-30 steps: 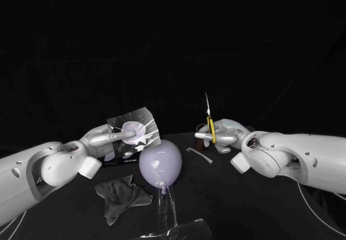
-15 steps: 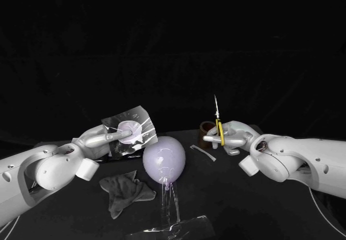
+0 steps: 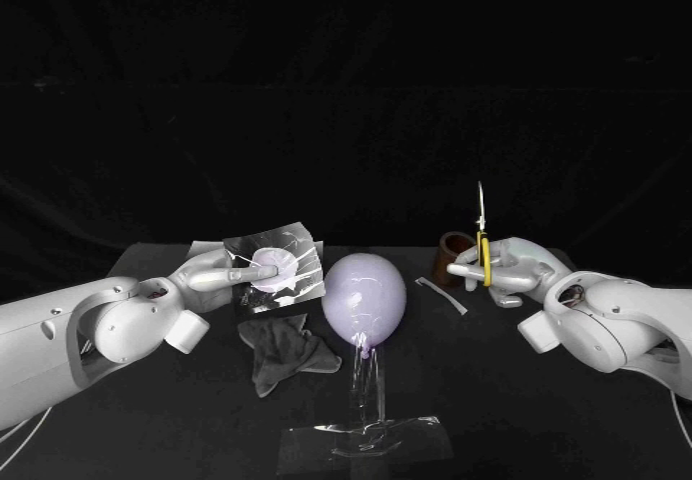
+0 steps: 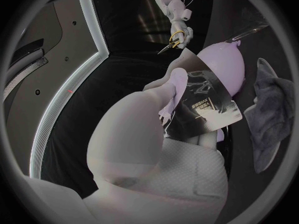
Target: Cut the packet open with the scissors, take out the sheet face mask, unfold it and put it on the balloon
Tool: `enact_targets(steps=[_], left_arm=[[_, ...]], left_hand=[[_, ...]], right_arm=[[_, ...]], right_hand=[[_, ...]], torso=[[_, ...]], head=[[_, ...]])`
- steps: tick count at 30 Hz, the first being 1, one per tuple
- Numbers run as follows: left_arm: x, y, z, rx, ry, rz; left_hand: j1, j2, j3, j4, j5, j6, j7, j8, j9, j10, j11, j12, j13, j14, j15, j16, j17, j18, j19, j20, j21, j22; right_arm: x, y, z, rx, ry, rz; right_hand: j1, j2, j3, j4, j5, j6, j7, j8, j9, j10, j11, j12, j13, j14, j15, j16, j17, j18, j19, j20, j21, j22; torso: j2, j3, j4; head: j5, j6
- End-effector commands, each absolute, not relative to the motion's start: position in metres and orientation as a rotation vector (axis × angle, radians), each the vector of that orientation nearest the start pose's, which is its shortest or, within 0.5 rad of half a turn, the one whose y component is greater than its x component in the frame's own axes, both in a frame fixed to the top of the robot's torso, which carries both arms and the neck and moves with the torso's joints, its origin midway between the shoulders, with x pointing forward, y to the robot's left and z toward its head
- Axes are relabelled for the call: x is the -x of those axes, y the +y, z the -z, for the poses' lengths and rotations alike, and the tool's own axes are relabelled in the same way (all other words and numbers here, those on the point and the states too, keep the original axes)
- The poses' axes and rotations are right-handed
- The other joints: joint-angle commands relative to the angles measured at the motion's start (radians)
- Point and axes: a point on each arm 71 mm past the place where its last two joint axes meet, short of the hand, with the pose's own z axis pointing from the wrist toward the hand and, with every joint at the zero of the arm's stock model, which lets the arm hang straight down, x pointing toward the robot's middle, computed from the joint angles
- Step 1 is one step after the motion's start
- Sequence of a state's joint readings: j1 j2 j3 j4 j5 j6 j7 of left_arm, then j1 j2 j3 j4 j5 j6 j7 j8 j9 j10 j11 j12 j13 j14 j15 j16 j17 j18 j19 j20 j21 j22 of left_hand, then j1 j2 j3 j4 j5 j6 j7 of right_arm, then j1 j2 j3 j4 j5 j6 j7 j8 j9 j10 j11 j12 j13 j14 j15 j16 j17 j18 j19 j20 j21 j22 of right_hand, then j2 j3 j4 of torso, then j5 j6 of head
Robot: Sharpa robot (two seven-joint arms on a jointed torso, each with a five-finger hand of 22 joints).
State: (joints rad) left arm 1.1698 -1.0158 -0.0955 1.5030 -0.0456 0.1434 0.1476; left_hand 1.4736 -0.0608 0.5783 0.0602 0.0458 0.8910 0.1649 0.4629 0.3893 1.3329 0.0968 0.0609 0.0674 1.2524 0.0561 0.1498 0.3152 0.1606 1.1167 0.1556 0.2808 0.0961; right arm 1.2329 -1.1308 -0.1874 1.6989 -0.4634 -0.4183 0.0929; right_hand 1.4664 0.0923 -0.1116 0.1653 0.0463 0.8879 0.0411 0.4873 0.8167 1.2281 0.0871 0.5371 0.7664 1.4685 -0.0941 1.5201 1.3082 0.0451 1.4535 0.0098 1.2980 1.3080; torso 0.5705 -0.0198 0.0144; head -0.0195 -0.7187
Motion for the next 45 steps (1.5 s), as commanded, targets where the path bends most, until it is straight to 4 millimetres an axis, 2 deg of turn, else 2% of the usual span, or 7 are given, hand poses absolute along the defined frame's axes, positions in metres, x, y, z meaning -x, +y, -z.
enact_targets(steps=[1,11,19,32,33,43,45], left_arm=[[-0.446,0.281,0.233,1.052,2.022,1.551],[-0.432,0.313,0.264,1.057,2.117,1.306],[-0.43,0.333,0.282,1.072,2.137,1.082],[-0.433,0.327,0.285,1.23,1.977,0.964],[-0.433,0.327,0.285,1.239,1.965,0.952],[-0.434,0.323,0.286,1.253,1.941,0.898],[-0.434,0.321,0.287,1.239,1.952,0.891]], left_hand=[[-0.003,0.003,0.003,-0.008,0.003,0.007,-0.001,0.003,0.113,0.005,-0.004,0.005,0.0,-0.005,-0.004,-0.006,0.002,0.02,0.001,-0.006,0.006,0.0],[-0.006,0.0,0.005,-0.01,0.003,0.008,0.0,0.0,0.114,0.002,-0.003,0.004,0.0,-0.008,-0.003,-0.009,0.001,0.019,-0.003,-0.006,0.007,0.0],[-0.014,-0.004,0.008,-0.011,0.003,0.007,0.003,-0.009,0.113,-0.01,0.001,0.001,-0.002,-0.019,0.002,-0.017,0.0,0.017,-0.015,-0.002,0.005,-0.001],[-0.03,-0.011,0.005,-0.015,0.003,-0.019,0.023,-0.045,0.106,-0.087,0.026,-0.001,-0.004,-0.083,0.03,-0.051,-0.008,0.007,-0.084,0.023,-0.02,-0.014],[-0.036,-0.021,0.004,-0.015,0.003,-0.037,0.033,-0.064,0.099,-0.122,0.037,0.0,-0.005,-0.114,0.043,-0.063,-0.013,0.001,-0.115,0.035,-0.035,-0.02],[-0.068,-0.078,-0.006,-0.003,0.003,-0.092,0.066,-0.119,0.063,-0.221,0.073,0.0,-0.006,-0.2,0.077,-0.079,-0.022,-0.006,-0.186,0.073,-0.072,-0.032],[-0.078,-0.108,-0.013,0.0,0.002,-0.113,0.078,-0.136,0.05,-0.276,0.09,0.001,-0.005,-0.245,0.094,-0.085,-0.027,-0.011,-0.222,0.091,-0.096,-0.034]], right_arm=[[-0.432,-0.298,0.211,-0.859,1.713,-0.997],[-0.435,-0.295,0.215,-0.866,1.713,-1.0],[-0.436,-0.293,0.215,-0.864,1.713,-1.005],[-0.435,-0.291,0.215,-0.86,1.715,-1.014],[-0.435,-0.291,0.215,-0.859,1.715,-1.015],[-0.435,-0.29,0.215,-0.86,1.716,-1.021],[-0.435,-0.29,0.215,-0.861,1.716,-1.021]], right_hand=[[0.092,0.084,0.0,-0.006,0.004,0.007,0.0,-0.004,-0.001,0.175,-0.123,0.195,0.002,0.078,-0.001,-0.002,0.125,0.013,0.0,0.007,0.0,0.168],[0.089,0.081,-0.001,-0.005,0.003,0.011,0.0,-0.008,-0.001,0.178,-0.122,0.195,0.004,0.077,0.0,-0.003,0.124,0.012,0.001,0.007,0.001,0.168],[0.088,0.081,-0.001,-0.005,0.003,0.012,0.0,-0.008,-0.001,0.178,-0.122,0.195,0.004,0.077,0.0,-0.003,0.124,0.012,0.001,0.007,0.001,0.168],[0.087,0.079,-0.001,-0.005,0.003,0.014,0.0,-0.009,-0.001,0.18,-0.122,0.196,0.006,0.078,0.0,-0.002,0.125,0.012,0.002,0.007,0.004,0.169],[0.086,0.078,-0.002,-0.004,0.003,0.016,0.0,-0.01,-0.001,0.18,-0.122,0.195,0.007,0.078,0.0,-0.002,0.125,0.012,0.002,0.008,0.004,0.169],[0.085,0.076,-0.003,-0.004,0.003,0.018,0.0,-0.012,-0.001,0.18,-0.122,0.191,0.004,0.078,0.0,-0.002,0.125,0.012,0.001,0.008,0.002,0.169],[0.085,0.076,-0.003,-0.004,0.003,0.018,0.0,-0.012,-0.001,0.18,-0.122,0.191,0.004,0.078,0.0,-0.002,0.125,0.012,0.001,0.008,0.002,0.169]], torso=[[-0.005,-0.0029,0.0057],[-0.012,-0.0072,0.0102],[-0.008,-0.0045,0.009],[-0.009,-0.0033,0.007],[-0.009,-0.003,0.0071],[-0.009,-0.0044,0.0086],[-0.009,-0.0044,0.0085]], head=[[0.033,-0.022],[0.069,-0.054],[0.091,-0.066],[0.094,-0.076],[0.095,-0.077],[0.09,-0.085],[0.09,-0.086]])
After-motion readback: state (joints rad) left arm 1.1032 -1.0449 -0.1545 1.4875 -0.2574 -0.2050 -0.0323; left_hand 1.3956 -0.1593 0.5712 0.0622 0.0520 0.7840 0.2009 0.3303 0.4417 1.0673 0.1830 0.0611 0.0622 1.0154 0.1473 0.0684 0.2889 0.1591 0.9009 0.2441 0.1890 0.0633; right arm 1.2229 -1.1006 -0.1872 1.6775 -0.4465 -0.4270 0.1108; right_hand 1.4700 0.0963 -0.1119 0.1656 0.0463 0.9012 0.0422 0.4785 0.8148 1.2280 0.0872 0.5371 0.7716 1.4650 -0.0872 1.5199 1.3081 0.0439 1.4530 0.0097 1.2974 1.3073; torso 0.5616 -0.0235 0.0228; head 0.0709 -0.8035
